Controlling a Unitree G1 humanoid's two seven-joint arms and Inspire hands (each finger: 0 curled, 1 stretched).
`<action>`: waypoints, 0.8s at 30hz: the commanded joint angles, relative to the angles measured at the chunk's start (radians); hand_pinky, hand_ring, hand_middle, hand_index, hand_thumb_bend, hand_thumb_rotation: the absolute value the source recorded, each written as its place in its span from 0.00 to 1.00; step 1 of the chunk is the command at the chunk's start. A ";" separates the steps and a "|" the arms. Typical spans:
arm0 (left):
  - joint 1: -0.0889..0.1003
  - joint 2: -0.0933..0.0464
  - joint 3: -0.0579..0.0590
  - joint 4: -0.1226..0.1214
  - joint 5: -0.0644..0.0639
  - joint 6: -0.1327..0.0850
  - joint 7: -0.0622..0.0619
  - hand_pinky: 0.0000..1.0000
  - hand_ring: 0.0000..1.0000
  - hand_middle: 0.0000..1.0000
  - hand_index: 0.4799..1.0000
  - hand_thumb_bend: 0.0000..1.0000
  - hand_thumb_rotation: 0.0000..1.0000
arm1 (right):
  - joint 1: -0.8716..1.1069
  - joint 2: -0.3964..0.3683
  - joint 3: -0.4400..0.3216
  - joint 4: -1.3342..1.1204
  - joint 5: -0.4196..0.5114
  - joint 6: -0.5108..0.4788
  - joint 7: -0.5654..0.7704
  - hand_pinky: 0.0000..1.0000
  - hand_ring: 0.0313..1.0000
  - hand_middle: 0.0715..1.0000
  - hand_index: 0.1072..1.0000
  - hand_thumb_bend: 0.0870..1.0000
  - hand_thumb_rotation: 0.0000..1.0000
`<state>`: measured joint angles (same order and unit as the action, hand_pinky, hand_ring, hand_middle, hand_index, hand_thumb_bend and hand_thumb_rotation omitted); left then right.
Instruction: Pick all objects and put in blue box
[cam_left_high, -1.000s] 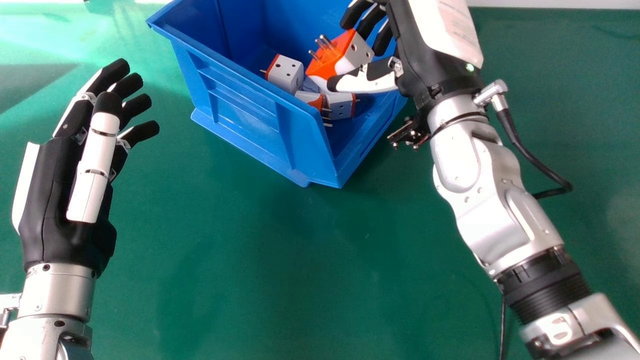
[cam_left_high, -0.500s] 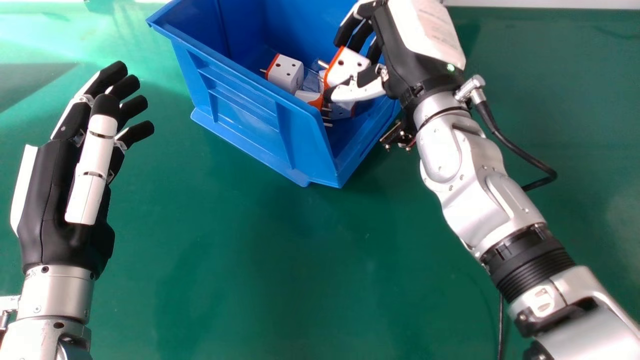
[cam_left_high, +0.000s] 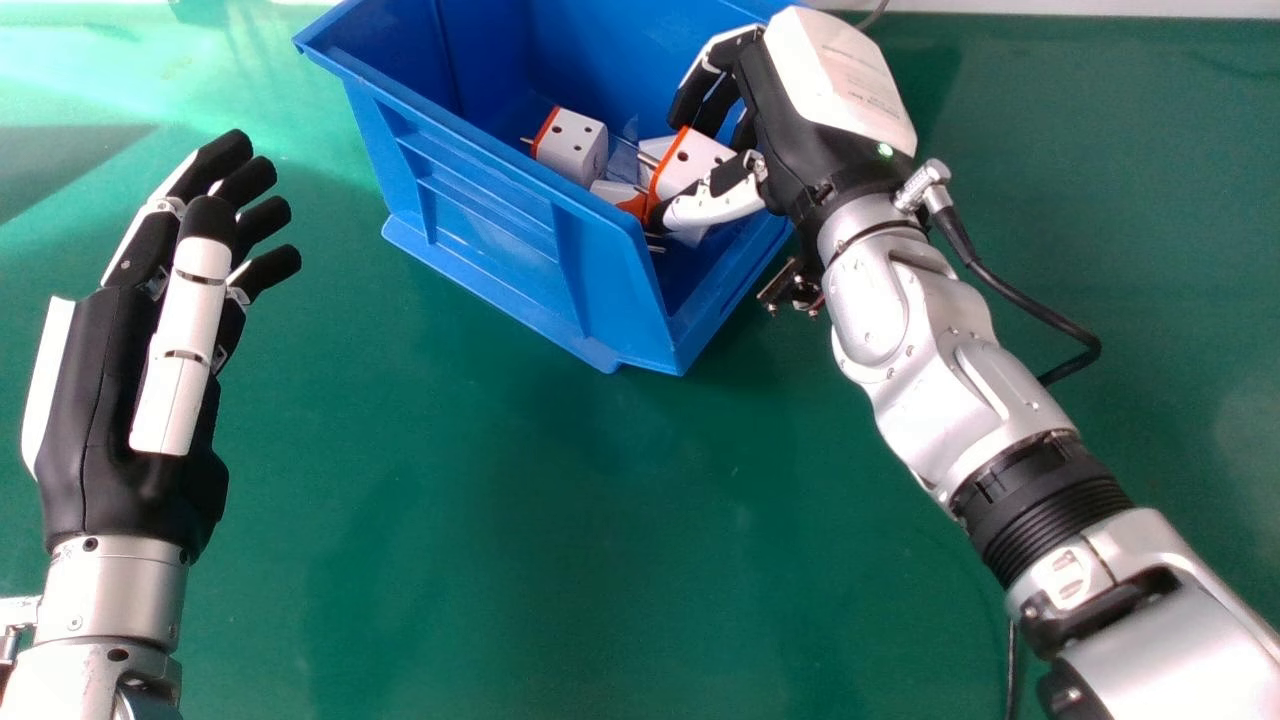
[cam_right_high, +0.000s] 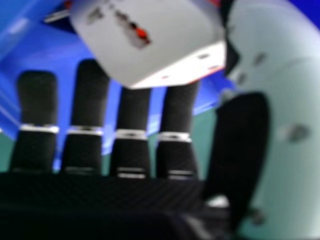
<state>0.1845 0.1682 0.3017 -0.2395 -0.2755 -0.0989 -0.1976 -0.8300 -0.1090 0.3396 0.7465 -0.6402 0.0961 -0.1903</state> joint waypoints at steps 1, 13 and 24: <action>-0.004 0.008 0.012 0.001 0.003 -0.029 -0.003 0.85 0.87 0.88 0.72 0.51 0.77 | -0.049 -0.005 0.004 -0.011 0.003 -0.008 -0.005 0.31 0.42 0.52 0.44 0.44 0.00; -0.006 0.009 0.017 0.024 -0.007 -0.050 -0.015 0.86 0.87 0.88 0.71 0.52 0.76 | -0.048 -0.007 0.008 0.011 0.010 -0.031 -0.031 0.31 0.42 0.51 0.45 0.44 0.00; -0.008 0.007 0.018 0.040 0.000 -0.058 -0.013 0.87 0.88 0.88 0.72 0.53 0.76 | -0.037 -0.030 0.018 -0.001 0.027 -0.065 0.010 0.44 0.54 0.61 0.55 0.59 0.03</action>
<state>0.1844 0.1683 0.3086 -0.1944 -0.2759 -0.1288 -0.2098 -0.8361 -0.1270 0.3540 0.7742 -0.6083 0.0396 -0.1804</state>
